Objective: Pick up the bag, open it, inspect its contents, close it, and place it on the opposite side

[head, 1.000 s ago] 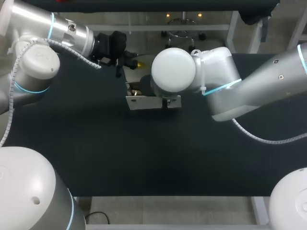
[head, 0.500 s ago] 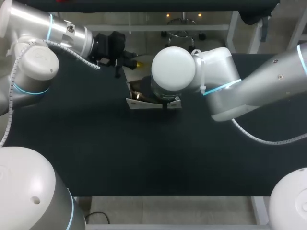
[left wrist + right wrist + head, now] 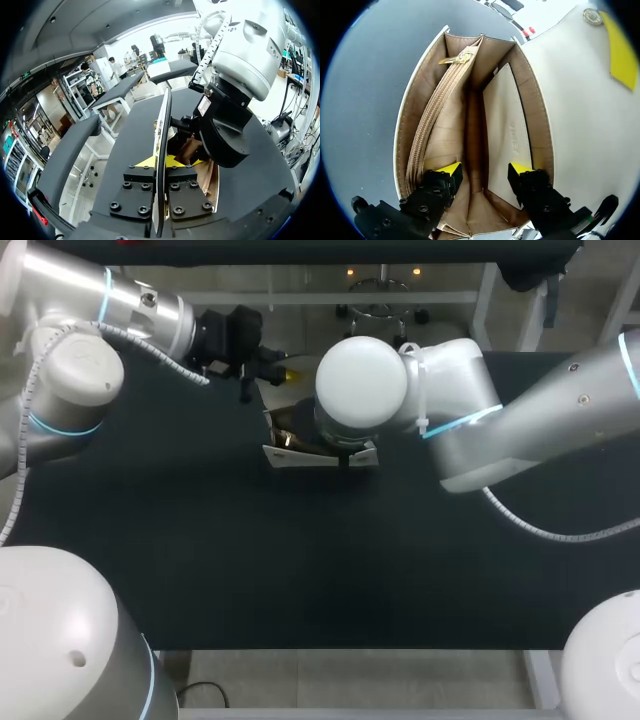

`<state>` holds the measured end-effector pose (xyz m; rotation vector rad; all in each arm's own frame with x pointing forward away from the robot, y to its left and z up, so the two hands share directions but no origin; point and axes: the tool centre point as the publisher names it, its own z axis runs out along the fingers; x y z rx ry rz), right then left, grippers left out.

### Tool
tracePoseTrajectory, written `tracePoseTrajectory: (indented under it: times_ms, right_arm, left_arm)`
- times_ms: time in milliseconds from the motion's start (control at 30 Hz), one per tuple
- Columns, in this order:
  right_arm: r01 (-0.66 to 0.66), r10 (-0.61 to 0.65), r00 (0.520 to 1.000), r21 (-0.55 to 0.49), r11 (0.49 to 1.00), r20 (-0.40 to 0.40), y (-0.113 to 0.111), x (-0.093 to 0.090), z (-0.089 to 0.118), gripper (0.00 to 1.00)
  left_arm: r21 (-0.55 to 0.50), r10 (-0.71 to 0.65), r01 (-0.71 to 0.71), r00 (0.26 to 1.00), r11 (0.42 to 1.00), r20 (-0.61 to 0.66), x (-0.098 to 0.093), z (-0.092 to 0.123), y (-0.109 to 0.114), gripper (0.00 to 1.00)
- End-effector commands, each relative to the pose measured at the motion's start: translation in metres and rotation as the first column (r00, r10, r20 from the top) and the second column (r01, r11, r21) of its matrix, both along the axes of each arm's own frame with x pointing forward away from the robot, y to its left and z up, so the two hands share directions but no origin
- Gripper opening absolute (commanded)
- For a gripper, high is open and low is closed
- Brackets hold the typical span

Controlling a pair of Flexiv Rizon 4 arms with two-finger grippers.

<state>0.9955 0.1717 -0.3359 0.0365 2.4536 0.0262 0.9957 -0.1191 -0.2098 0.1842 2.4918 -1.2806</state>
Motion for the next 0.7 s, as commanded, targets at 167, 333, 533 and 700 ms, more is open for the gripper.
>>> tracePoseTrajectory:
  times_ms: [167,333,533,700]
  right_arm:
    - [0.0,0.0,1.0,0.004,1.0,0.002,-0.0008,0.001,0.0052,1.0]
    - [0.0,0.0,1.0,0.003,1.0,0.008,-0.0003,0.001,0.0067,1.0]
    - [-0.003,0.003,1.0,0.0,1.0,0.007,0.0009,0.002,0.0062,1.0]
    - [-0.003,0.003,1.0,-0.001,1.0,0.007,0.0012,0.0023,0.0062,1.0]
  left_arm:
    - [0.006,0.004,-0.004,1.0,1.0,-0.001,0.0022,-0.0009,-0.0012,0.0]
    - [0.008,0.006,-0.006,1.0,1.0,0.0,0.0023,-0.0012,-0.001,0.0]
    - [0.01,0.005,-0.005,1.0,1.0,0.001,0.0022,-0.0012,-0.0008,0.0]
    - [0.011,0.006,-0.006,1.0,1.0,0.001,0.0022,-0.0013,-0.0006,0.0]
